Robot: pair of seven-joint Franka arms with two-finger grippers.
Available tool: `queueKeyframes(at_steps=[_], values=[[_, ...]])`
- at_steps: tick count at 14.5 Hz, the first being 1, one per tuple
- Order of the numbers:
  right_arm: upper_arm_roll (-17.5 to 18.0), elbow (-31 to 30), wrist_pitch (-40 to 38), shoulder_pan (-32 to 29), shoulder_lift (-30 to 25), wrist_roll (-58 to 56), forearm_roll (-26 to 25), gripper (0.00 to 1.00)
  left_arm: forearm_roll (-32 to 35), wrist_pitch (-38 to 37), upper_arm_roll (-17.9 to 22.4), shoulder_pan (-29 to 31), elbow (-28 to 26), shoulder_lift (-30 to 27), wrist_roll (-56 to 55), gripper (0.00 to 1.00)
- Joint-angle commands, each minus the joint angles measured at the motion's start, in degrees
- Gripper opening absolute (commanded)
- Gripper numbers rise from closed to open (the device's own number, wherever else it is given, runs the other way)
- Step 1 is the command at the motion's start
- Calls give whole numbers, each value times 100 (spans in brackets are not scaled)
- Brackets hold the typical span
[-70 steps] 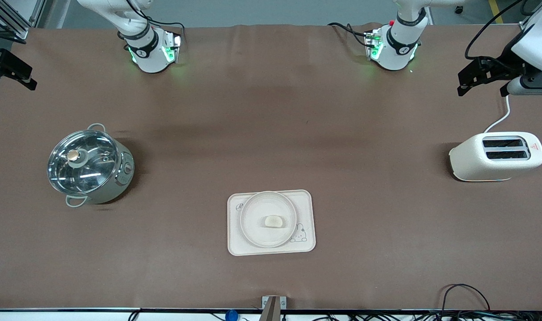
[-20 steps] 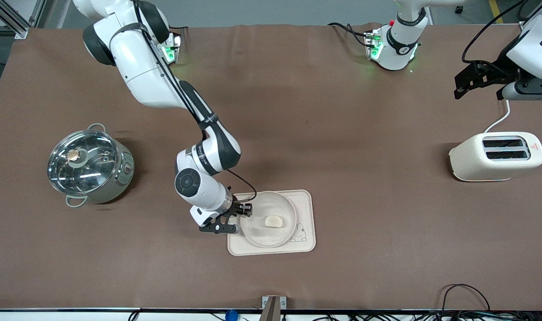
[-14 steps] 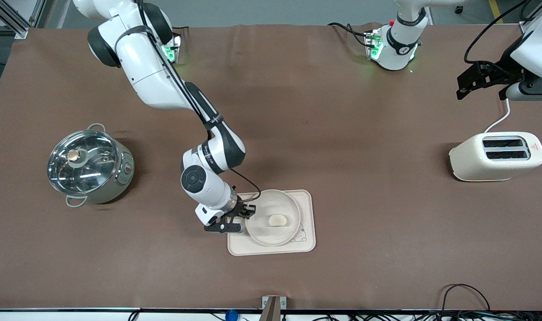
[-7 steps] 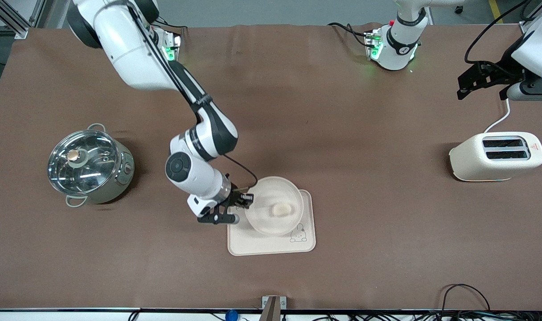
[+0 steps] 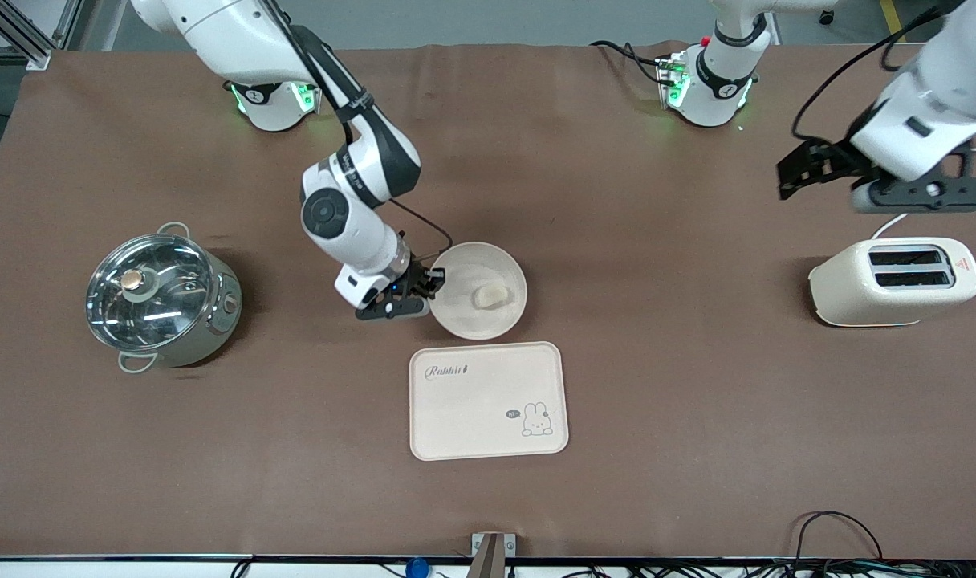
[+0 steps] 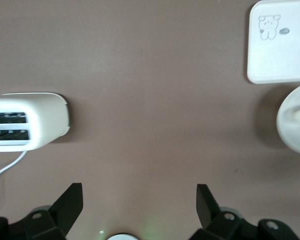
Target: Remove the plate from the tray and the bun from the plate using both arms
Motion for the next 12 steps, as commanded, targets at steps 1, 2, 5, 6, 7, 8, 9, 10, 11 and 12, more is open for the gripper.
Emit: queueKeyframes(at_steps=[1, 2, 5, 6, 7, 8, 9, 10, 11, 12], values=[[-16, -548, 623, 106, -96, -332, 122, 0, 10, 261, -337, -8, 36, 317, -683, 100], [-16, -566, 641, 106, -69, -455, 121, 2, 141, 419, -495, -8, -8, 432, -921, 100], [-16, -671, 623, 53, -77, -500, 121, 93, 397, 1060, -830, -8, -219, 853, -1912, 100], [-16, -689, 554, 44, -129, -474, 130, 100, 397, 1262, -926, -51, -289, 950, -2421, 100], [-25, -672, 535, 18, -199, -474, 130, 100, 397, 1447, -971, -139, -316, 1082, -2931, 100], [-34, -619, 292, -60, -357, -457, 130, 100, 397, 1579, -971, -270, -316, 1248, -3371, 100], [-60, -419, -215, -166, -524, -439, 139, 100, 397, 1711, -971, -437, -316, 1398, -3758, 100], [-95, -77, -1030, -384, -664, -421, 130, 100, 397, 1834, -962, -586, -316, 1547, -4153, 100], [-104, 257, -1769, -639, -762, -421, 130, 100, 397, 1966, -971, -709, -316, 1705, -4540, 100], [-104, 547, -2298, -911, -841, -439, 87, 100, 397, 2098, -971, -833, -316, 1838, -4823, 100]])
